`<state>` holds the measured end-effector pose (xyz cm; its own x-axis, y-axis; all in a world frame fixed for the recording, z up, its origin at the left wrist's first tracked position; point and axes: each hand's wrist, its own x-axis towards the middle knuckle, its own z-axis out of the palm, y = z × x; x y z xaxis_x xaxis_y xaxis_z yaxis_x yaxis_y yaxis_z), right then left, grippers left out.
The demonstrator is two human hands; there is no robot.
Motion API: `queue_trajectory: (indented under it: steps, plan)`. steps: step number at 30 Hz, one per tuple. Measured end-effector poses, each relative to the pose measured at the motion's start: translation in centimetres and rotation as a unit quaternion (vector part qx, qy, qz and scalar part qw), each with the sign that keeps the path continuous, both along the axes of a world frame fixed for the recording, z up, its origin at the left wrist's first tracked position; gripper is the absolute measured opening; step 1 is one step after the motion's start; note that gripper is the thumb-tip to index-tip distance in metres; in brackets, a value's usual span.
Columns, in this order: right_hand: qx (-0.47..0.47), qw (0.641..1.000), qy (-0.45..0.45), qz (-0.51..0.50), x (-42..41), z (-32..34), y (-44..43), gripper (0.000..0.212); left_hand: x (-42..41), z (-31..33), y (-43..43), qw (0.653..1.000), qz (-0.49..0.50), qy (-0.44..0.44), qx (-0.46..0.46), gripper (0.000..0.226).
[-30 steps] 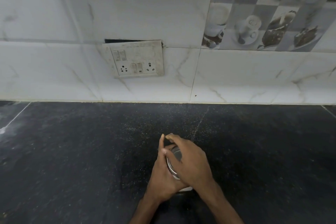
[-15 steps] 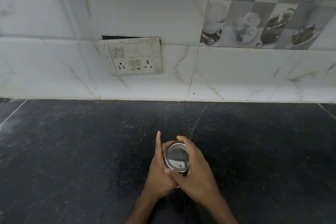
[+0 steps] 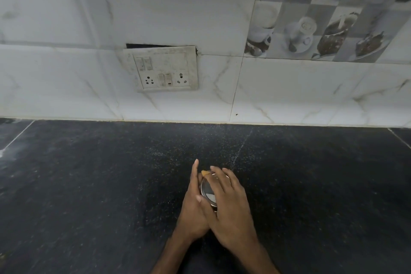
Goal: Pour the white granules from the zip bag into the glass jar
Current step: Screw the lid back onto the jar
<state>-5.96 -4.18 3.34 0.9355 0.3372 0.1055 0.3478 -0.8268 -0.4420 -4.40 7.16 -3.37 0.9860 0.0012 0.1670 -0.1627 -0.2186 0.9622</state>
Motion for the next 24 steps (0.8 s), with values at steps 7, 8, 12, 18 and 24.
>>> queue_trajectory:
  steps: [7,8,12,18,24]
  plan:
    - [-0.076,0.995,0.0,-0.063,-0.7,2.4,1.6,0.051,0.1,0.2,0.1,1.0,-0.016,0.012,-0.008,0.118]
    - [-0.074,0.996,0.035,-0.029,-0.2,3.0,0.8,0.057,0.1,0.3,0.3,1.0,-0.026,0.014,-0.012,0.125]
    - [-0.039,0.989,0.138,0.04,1.3,5.1,-2.3,0.077,0.2,0.4,0.2,0.999,-0.033,0.008,-0.009,0.135]
    - [-0.064,0.991,0.031,-0.111,-0.3,3.6,-0.2,0.086,0.0,0.8,-0.1,0.999,-0.029,0.011,-0.04,0.128]
    - [-0.021,0.994,0.111,0.013,0.5,3.8,-1.5,0.079,0.1,0.7,0.1,0.999,-0.029,0.003,-0.02,0.126]
